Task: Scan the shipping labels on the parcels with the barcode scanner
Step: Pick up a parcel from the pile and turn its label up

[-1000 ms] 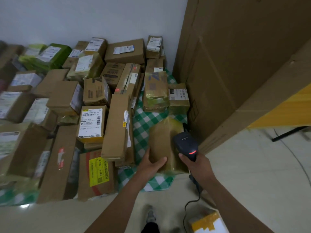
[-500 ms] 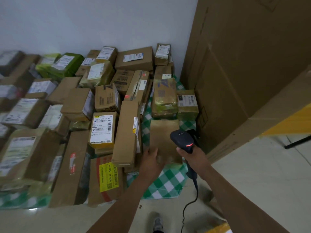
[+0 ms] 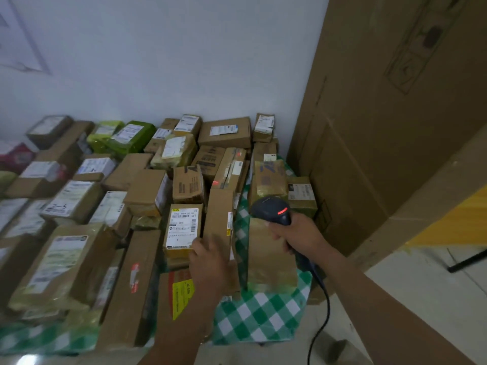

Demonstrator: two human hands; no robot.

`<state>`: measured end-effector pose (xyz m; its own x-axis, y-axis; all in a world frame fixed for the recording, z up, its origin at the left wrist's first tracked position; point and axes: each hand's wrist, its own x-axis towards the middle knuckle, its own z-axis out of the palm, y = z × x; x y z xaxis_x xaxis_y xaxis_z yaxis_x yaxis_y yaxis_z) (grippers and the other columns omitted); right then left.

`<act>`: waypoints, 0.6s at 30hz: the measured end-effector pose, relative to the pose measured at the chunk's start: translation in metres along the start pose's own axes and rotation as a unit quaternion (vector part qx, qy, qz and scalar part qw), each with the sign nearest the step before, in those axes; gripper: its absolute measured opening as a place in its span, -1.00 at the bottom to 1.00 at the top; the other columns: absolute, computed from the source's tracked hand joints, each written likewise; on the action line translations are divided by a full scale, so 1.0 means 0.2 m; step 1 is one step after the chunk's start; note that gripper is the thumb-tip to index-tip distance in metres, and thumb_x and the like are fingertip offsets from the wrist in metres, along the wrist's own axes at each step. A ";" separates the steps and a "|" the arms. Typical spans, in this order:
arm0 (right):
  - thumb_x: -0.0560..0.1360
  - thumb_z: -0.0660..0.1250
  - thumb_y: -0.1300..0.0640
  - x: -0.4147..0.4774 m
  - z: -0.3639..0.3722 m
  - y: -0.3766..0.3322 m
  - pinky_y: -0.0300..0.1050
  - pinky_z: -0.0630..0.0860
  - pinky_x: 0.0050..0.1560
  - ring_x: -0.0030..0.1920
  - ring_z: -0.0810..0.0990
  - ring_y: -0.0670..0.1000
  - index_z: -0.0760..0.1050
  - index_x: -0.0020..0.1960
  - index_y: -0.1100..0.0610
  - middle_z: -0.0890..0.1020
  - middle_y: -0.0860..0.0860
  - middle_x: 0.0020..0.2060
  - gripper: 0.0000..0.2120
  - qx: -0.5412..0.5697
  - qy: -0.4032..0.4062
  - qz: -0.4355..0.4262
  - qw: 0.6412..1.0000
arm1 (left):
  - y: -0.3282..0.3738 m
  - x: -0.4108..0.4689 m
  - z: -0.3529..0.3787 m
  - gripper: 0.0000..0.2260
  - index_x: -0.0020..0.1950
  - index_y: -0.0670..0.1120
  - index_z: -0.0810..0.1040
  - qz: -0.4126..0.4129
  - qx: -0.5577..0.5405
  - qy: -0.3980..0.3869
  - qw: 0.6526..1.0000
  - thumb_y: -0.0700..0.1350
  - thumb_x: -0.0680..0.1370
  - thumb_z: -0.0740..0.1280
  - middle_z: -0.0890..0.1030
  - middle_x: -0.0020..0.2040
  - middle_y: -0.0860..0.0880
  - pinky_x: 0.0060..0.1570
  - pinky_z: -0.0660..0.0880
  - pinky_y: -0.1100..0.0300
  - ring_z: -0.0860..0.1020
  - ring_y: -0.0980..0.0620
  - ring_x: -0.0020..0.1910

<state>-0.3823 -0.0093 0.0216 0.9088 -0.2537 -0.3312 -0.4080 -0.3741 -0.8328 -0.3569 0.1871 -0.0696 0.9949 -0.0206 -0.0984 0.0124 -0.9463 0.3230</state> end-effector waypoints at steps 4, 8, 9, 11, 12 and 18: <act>0.53 0.39 0.06 -0.04 0.03 -0.01 -0.14 0.49 -0.45 -0.57 0.47 -0.04 0.52 -0.11 0.22 0.57 -0.05 -0.55 -0.79 0.017 -0.001 0.001 1.000 | 0.00 -0.01 -0.04 -0.33 0.49 -0.04 0.22 -0.032 -0.060 -0.036 0.997 0.12 0.47 0.40 0.24 0.33 -0.22 0.25 0.38 0.00 0.37 -0.25 0.23; 0.53 0.40 0.07 -0.08 0.05 0.04 -0.12 0.48 -0.45 -0.57 0.47 -0.02 0.56 -0.08 0.34 0.59 0.05 -0.49 -0.71 0.067 0.001 0.014 0.998 | -0.03 0.04 -0.08 -0.33 0.46 -0.02 0.33 -0.072 -0.117 -0.055 0.989 0.19 0.42 0.40 0.45 0.29 -0.16 0.25 0.42 0.01 0.45 -0.20 0.24; 0.53 0.40 0.07 -0.09 0.05 0.05 -0.11 0.47 -0.44 -0.56 0.47 0.00 0.56 -0.09 0.35 0.58 0.07 -0.49 -0.70 0.080 0.003 0.018 0.997 | -0.04 0.05 -0.10 -0.36 0.44 -0.03 0.37 -0.080 -0.149 -0.061 0.984 0.17 0.43 0.40 0.53 0.22 -0.10 0.16 0.47 0.06 0.50 -0.15 0.19; 0.52 0.41 0.07 -0.10 0.04 0.07 -0.11 0.47 -0.44 -0.54 0.47 0.03 0.56 -0.13 0.35 0.58 0.06 -0.50 -0.70 0.089 0.003 0.017 0.996 | -0.05 0.05 -0.17 -0.50 0.39 -0.05 0.45 -0.111 -0.253 -0.072 0.958 0.04 0.48 0.40 0.59 0.07 0.01 -0.18 0.50 0.20 0.55 -0.02 -0.01; 0.52 0.41 0.07 -0.10 0.04 0.07 -0.12 0.47 -0.44 -0.53 0.47 0.03 0.55 -0.16 0.32 0.58 0.03 -0.51 -0.71 0.084 -0.002 0.014 0.996 | -0.06 0.06 -0.20 -0.53 0.40 -0.06 0.46 -0.127 -0.300 -0.077 0.942 -0.03 0.50 0.40 0.60 0.08 0.02 -0.30 0.46 0.27 0.53 0.03 -0.08; 0.51 0.42 0.07 -0.10 -0.04 0.01 -0.12 0.46 -0.42 -0.51 0.47 0.00 0.52 -0.18 0.18 0.62 0.01 -0.48 -0.80 0.031 -0.037 -0.035 0.998 | -0.18 0.12 -0.39 -0.56 0.41 -0.04 0.49 -0.118 -0.429 -0.076 0.892 -0.14 0.53 0.39 0.56 0.31 -0.05 0.07 0.53 0.07 0.57 -0.01 0.09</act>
<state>-0.4030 -0.0117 0.0298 0.9395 -0.1611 -0.3023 -0.3400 -0.3309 -0.8803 -0.3251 0.2457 -0.0097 0.9308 0.0413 -0.3632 0.3553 -0.3361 0.8723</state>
